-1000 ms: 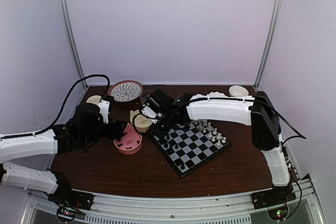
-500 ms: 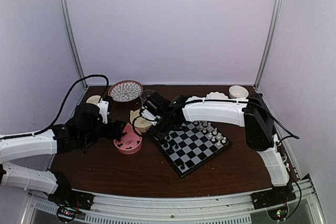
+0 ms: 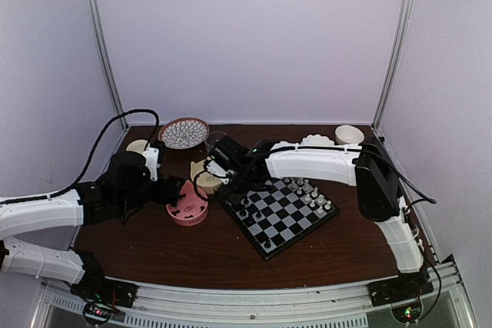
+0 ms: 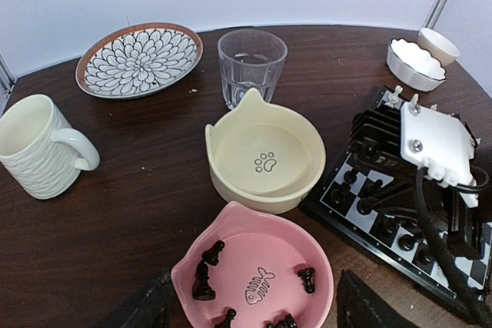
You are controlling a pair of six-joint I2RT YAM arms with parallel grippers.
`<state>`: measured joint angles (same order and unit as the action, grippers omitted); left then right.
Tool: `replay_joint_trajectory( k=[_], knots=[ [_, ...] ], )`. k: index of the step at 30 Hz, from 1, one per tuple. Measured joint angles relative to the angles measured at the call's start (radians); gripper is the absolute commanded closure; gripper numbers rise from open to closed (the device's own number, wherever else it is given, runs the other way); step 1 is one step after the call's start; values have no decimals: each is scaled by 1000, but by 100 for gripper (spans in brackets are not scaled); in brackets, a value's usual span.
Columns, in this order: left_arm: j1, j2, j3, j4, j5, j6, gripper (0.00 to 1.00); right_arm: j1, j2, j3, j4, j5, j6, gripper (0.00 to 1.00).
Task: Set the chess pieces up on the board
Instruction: Place the knight at g8.
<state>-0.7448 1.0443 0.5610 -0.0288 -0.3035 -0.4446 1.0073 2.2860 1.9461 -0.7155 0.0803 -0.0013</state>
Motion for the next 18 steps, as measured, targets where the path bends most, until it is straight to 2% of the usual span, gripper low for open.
replay_joint_trajectory(
  k=[12, 18],
  knots=[
    [3, 0, 0, -3, 0, 0, 27, 0, 27, 3, -9, 4, -4, 97],
    [3, 0, 0, -3, 0, 0, 27, 0, 34, 13, -13, 7, -8, 91]
  ],
)
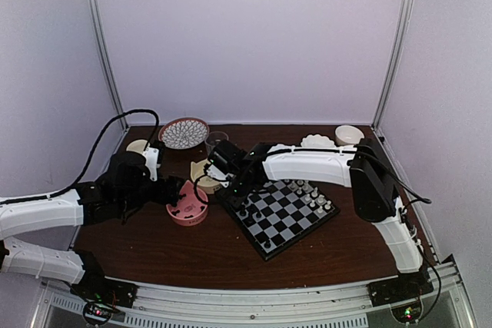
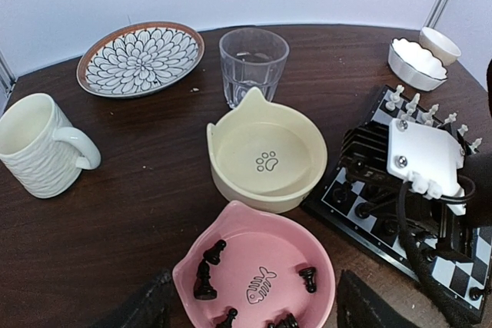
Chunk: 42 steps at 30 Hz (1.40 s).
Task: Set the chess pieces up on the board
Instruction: Place the knight at g8.
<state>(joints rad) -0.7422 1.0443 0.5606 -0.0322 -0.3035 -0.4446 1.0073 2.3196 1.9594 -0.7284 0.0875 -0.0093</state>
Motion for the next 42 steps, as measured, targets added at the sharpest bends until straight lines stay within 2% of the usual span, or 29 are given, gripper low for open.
replay_joint_trajectory(
  k=[7, 11, 20, 25, 28, 32, 38, 42],
  knots=[
    [0, 0, 0, 0, 0, 0, 27, 0, 2, 2, -2, 0, -10, 86],
    [0, 0, 0, 0, 0, 0, 27, 0, 2, 2, -3, 0, -10, 76],
    [0, 0, 0, -7, -6, -1, 27, 0, 2, 5, -11, 1, -10, 74],
    [3, 16, 1, -46, -19, -15, 31, 0, -16, 23, -21, 0, -5, 73],
    [8, 36, 8, -74, -30, -26, 38, 0, -54, 11, -16, -2, -3, 73],
    [12, 95, 50, -138, -53, -47, 46, 0, -172, -80, 19, -6, 22, 73],
    [12, 214, 130, -188, -40, -50, 56, -5, -389, -301, 146, -16, 73, 73],
    [13, 331, 201, -226, -15, -34, 62, -40, -486, -472, 260, -97, 139, 73]
  ],
)
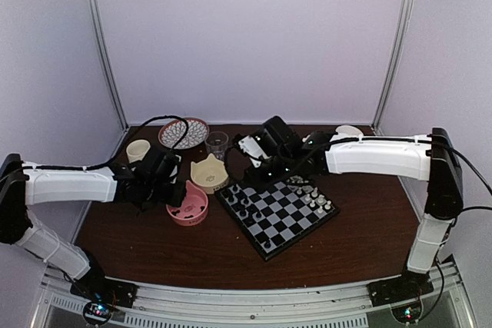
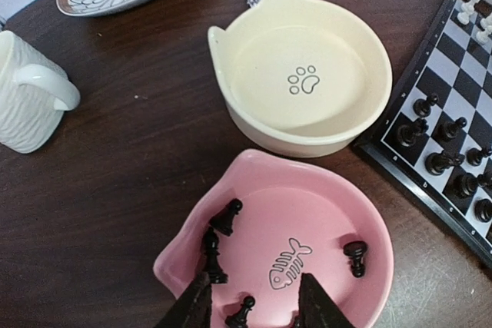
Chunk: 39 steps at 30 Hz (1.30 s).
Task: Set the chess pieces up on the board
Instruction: Place the knight at g8, then pick up the bishop from the storage box.
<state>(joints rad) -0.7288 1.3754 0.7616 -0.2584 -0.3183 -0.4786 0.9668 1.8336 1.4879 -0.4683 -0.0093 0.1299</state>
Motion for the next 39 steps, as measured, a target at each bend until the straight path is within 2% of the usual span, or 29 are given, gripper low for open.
replay_joint_trajectory(
  k=[5, 11, 21, 29, 39],
  knots=[
    [3, 117, 75, -32, 13, 29, 63, -72, -45, -194, 148, -69, 67, 73],
    [3, 176, 104, -59, 0, 63, 66, -90, -52, -318, 283, -80, 103, 73],
    [3, 266, 161, -100, -51, 99, 66, -90, -63, -356, 397, -79, 106, 73],
    [4, 305, 191, -119, -94, 115, 66, -90, -63, -356, 421, -80, 106, 73],
    [42, 355, 210, -144, -49, 114, 66, -92, -95, -375, 436, -80, 106, 73]
  ],
)
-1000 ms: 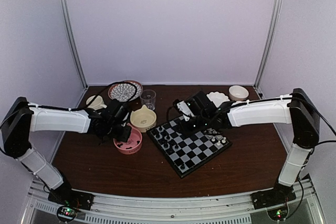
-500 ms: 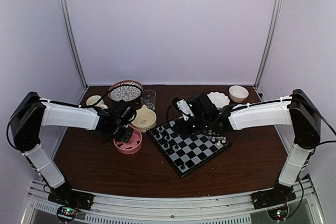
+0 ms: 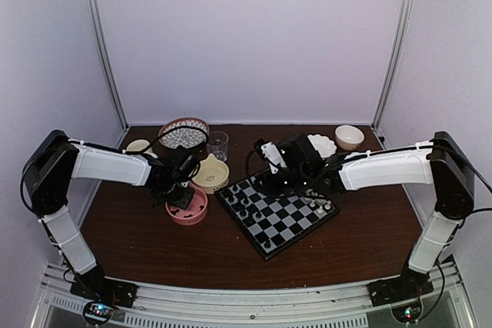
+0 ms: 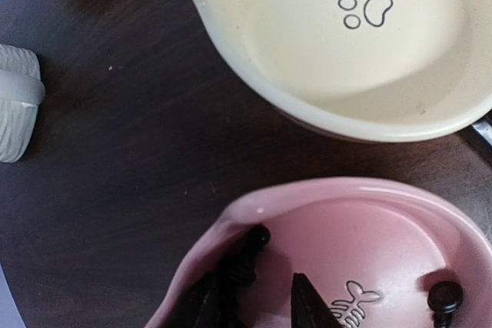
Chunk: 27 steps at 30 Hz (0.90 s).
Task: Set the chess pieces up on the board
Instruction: Pick up the bishop from the storage box.
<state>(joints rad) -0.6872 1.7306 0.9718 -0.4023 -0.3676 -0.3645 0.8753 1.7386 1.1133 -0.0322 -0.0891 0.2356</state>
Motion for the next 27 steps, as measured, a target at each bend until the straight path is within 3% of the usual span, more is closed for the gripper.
replay_joint_trajectory(
  k=[13, 22, 27],
  knots=[
    [20, 33, 37, -14, 62, 0, 68, -4, -2, -7, 7, -1, 0, 74],
    [21, 43, 49, -11, 103, 16, 85, -6, -2, -7, 7, -2, -1, 74],
    [21, 42, 50, -12, 126, 23, 87, -6, -4, -8, 6, -1, -3, 74]
  ],
)
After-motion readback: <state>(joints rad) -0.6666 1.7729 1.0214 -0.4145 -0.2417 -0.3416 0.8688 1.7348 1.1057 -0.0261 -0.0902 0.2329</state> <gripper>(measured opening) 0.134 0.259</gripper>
